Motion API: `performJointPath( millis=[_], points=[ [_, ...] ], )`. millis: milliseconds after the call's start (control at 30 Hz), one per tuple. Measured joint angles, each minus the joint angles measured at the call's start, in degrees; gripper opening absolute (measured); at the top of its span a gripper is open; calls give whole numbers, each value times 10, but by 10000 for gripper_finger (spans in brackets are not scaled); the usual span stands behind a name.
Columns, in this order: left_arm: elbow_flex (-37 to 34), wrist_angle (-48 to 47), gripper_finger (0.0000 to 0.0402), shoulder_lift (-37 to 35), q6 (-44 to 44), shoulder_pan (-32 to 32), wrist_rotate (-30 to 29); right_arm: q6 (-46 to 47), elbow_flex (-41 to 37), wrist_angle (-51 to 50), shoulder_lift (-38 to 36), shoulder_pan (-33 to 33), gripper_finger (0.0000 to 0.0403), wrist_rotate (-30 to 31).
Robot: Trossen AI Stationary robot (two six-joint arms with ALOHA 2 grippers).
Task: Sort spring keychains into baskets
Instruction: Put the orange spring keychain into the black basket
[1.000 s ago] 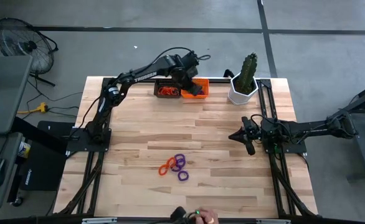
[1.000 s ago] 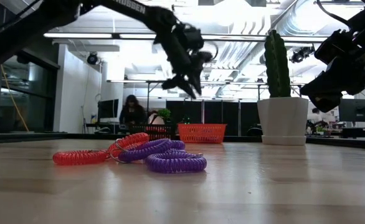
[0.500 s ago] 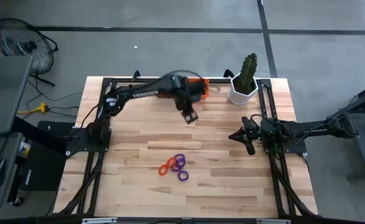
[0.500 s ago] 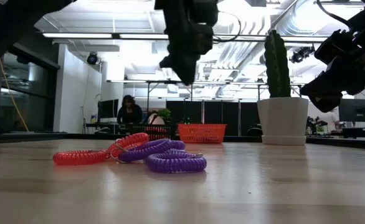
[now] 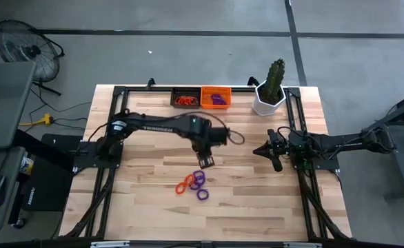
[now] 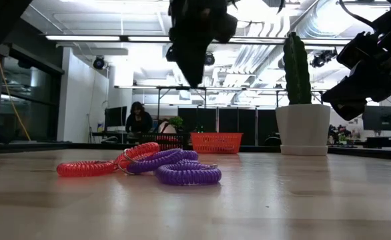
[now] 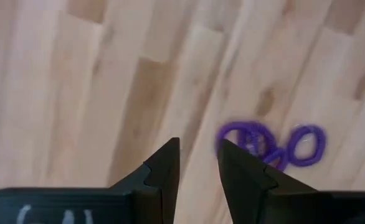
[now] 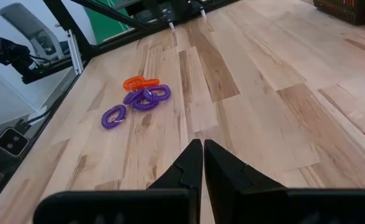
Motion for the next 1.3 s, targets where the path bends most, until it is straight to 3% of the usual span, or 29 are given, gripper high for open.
performJointPath(
  millis=[567,867,1167,1300],
  points=[
    [-216,158,106,-66,-63,-75,-8,0,0,0,0,0,12,0],
    [-233,169,106,-67,-67,-86,-6,0,0,0,0,0,12,0],
    [-234,162,106,-67,-140,-87,-21,0,0,0,0,0,12,0],
    [-270,182,113,-66,-150,-87,-20,0,0,0,0,0,12,0]
  ],
)
